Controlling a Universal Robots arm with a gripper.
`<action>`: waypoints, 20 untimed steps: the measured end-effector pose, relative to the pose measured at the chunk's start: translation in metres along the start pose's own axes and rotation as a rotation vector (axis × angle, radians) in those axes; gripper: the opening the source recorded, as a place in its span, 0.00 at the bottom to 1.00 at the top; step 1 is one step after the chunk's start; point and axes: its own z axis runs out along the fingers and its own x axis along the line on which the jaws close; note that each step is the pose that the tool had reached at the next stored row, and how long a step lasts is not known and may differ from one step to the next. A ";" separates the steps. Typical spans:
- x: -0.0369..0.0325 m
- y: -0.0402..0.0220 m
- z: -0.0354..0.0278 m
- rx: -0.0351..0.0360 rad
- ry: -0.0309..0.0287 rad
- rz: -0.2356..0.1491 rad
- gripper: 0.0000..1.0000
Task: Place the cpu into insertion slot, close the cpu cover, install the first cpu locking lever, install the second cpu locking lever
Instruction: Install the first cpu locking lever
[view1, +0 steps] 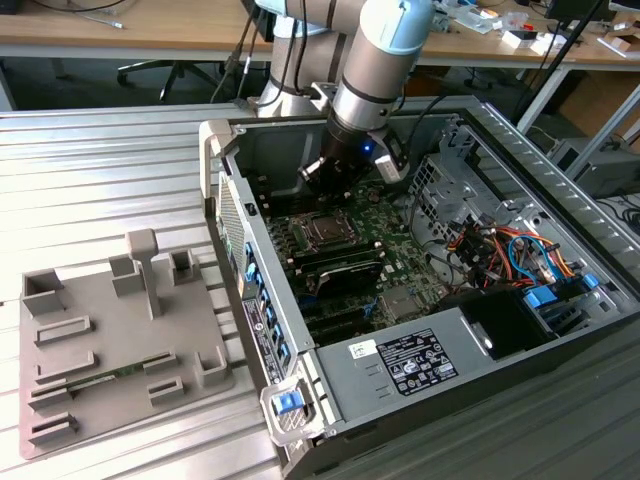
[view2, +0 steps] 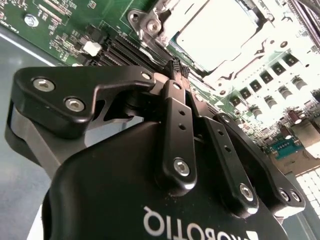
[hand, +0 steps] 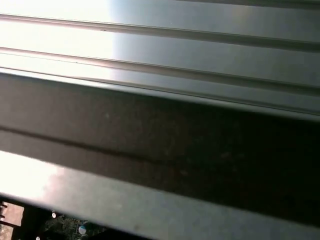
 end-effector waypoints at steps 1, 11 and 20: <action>-0.0011 -0.0002 0.0003 0.0000 0.0002 0.000 0.11; -0.0057 -0.0036 0.0016 -0.0001 0.0005 0.000 0.11; -0.0083 -0.0061 0.0025 0.0004 0.0009 0.000 0.11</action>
